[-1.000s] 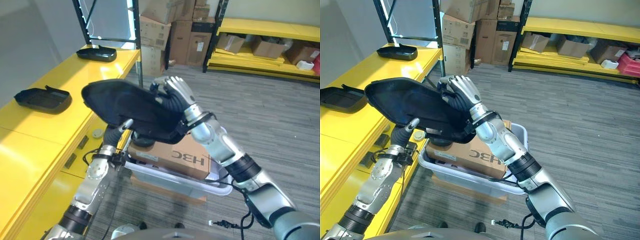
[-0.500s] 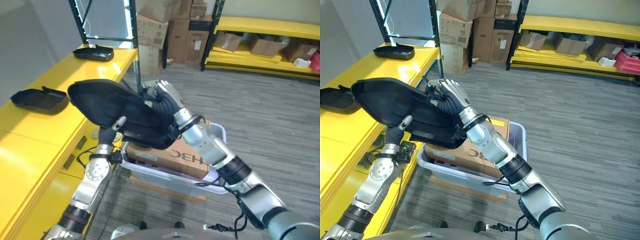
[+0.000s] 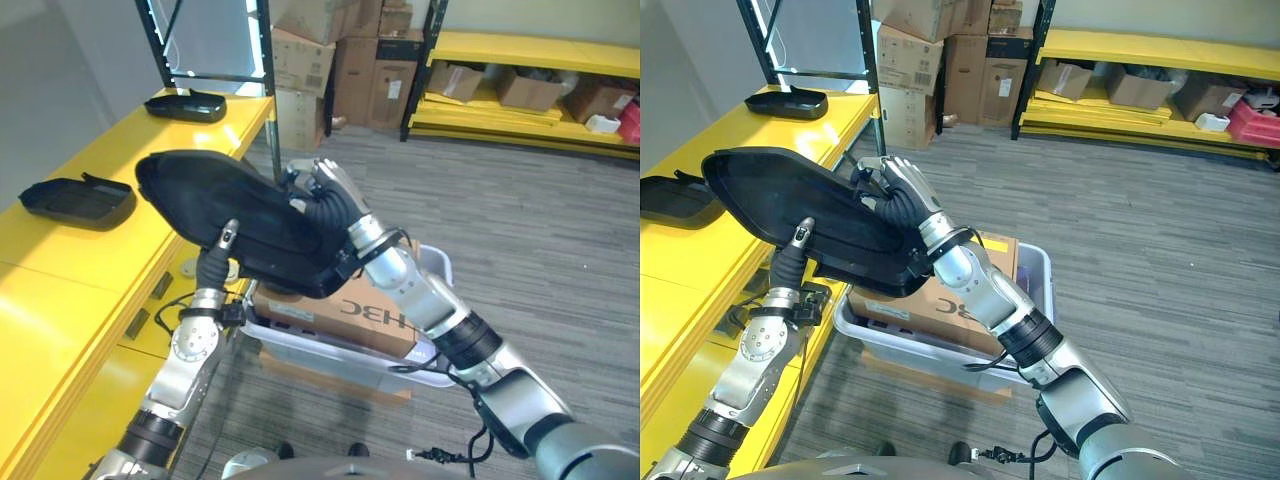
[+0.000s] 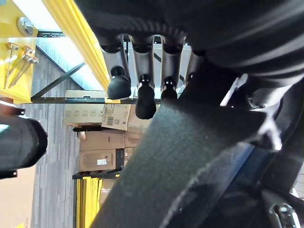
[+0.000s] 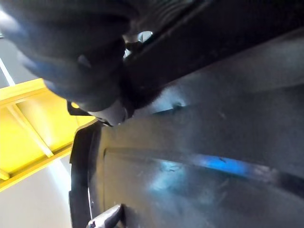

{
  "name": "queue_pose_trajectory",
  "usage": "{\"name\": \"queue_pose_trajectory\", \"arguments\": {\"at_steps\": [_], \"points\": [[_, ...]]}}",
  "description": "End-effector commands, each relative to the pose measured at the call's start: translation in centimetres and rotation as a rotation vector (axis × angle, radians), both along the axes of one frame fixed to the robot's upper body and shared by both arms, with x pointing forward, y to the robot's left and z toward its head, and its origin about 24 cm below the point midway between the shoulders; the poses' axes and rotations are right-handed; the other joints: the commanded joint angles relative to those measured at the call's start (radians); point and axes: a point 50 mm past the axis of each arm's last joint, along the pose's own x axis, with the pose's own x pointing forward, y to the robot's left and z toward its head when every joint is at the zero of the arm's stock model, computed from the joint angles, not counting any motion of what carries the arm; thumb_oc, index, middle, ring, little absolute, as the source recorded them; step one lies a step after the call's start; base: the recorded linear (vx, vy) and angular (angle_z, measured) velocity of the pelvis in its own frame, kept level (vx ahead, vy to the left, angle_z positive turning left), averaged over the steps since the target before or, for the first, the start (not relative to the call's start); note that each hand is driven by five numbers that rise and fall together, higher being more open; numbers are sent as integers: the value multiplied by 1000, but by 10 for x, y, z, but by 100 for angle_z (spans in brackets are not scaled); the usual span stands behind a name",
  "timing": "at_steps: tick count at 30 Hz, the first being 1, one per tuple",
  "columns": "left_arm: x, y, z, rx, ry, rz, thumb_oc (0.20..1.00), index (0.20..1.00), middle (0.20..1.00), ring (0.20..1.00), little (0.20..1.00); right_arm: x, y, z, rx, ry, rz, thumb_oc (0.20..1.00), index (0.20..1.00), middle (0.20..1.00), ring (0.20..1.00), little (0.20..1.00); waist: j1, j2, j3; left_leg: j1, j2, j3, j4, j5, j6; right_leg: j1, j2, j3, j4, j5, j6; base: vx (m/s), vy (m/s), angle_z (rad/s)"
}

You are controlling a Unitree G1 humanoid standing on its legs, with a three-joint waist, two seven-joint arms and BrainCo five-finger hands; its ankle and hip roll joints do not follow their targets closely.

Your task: Move parts from the plastic box to the shelf.

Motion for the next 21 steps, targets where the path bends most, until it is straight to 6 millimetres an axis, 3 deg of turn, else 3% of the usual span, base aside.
{"name": "queue_pose_trajectory", "arguments": {"at_steps": [1,2,3,9,14,18,21], "points": [[17,-7,35,23,-191,-5,200,200,200,200,200,-48,48,29,80,-95,380,200,200,200,200,200,-1,-18,-48,-42,43,0,-19,-16,-30,96,-69,-5,30,-148,79,0,0,0],[17,-5,34,18,-189,12,200,200,200,200,200,-47,46,28,90,-79,383,482,482,482,482,482,-1,-19,-48,-41,43,0,-19,-18,-29,97,-70,-5,30,-148,80,0,0,0],[17,-2,33,2,-187,32,200,200,200,200,200,-47,46,26,96,-63,383,1000,1000,1000,1000,1000,-3,-20,-48,-40,42,3,-18,-18,-29,96,-71,-3,31,-147,80,0,0,0],[20,12,29,107,-187,152,200,200,200,200,200,-46,20,31,234,-17,376,1000,1000,1000,1000,1000,-14,-24,-57,-33,44,12,-19,-22,-29,100,-70,1,31,-151,82,0,0,0],[14,39,30,249,-206,291,200,200,200,200,200,-44,-17,28,352,26,294,1000,1000,1000,1000,1000,-29,-23,-60,-26,47,23,-21,-26,-30,101,-71,5,29,-151,83,3,-1,-1],[7,60,27,408,-203,368,200,200,200,200,200,-40,-56,9,442,111,168,1000,1000,1000,1000,1000,-47,-21,-60,-22,51,30,-24,-29,-31,101,-68,11,28,-152,83,8,-7,-15],[1,76,23,496,-180,417,200,200,200,200,200,-37,-85,-26,497,268,51,1000,1000,1000,1000,1000,-57,-20,-58,-22,51,31,-25,-29,-32,99,-66,11,30,-153,81,4,-13,-8]]}}
